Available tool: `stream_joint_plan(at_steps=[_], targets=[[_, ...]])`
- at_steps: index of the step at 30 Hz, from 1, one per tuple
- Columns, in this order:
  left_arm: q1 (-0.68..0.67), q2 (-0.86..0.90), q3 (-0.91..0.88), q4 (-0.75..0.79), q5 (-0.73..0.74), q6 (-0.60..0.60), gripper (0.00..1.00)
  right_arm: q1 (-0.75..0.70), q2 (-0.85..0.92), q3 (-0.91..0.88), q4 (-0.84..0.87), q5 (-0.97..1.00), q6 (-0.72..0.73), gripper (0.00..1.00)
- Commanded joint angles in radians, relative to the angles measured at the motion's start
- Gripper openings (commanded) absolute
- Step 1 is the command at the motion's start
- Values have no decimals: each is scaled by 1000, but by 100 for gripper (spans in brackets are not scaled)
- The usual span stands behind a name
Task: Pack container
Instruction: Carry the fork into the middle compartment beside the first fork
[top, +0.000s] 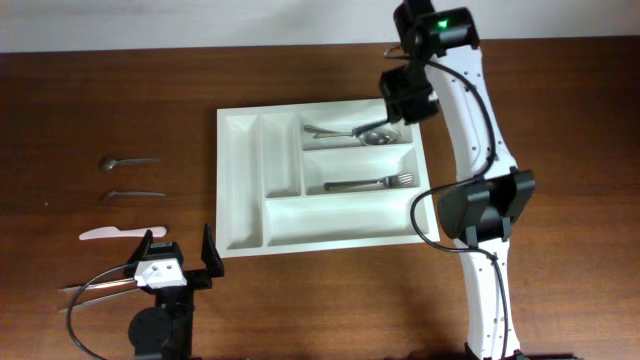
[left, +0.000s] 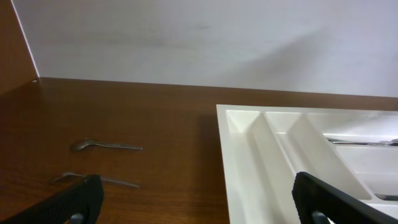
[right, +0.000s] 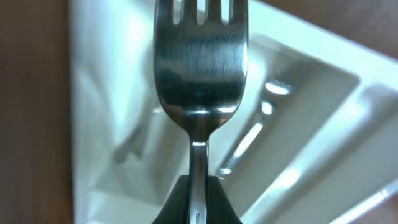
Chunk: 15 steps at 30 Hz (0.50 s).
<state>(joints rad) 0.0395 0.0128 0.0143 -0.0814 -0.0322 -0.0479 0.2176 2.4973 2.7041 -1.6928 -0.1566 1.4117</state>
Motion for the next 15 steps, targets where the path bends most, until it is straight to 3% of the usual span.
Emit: stream_joint_plan(at_steps=[1, 7, 15], targets=[[-5, -8, -5, -1, 14, 12, 99, 30, -14, -67, -6, -51, 89, 4], [-5, -8, -5, -1, 14, 12, 99, 90, -14, -95, -6, -49, 195, 4], [-5, -8, -5, -1, 14, 12, 99, 123, -14, -222, -6, -44, 221, 4]])
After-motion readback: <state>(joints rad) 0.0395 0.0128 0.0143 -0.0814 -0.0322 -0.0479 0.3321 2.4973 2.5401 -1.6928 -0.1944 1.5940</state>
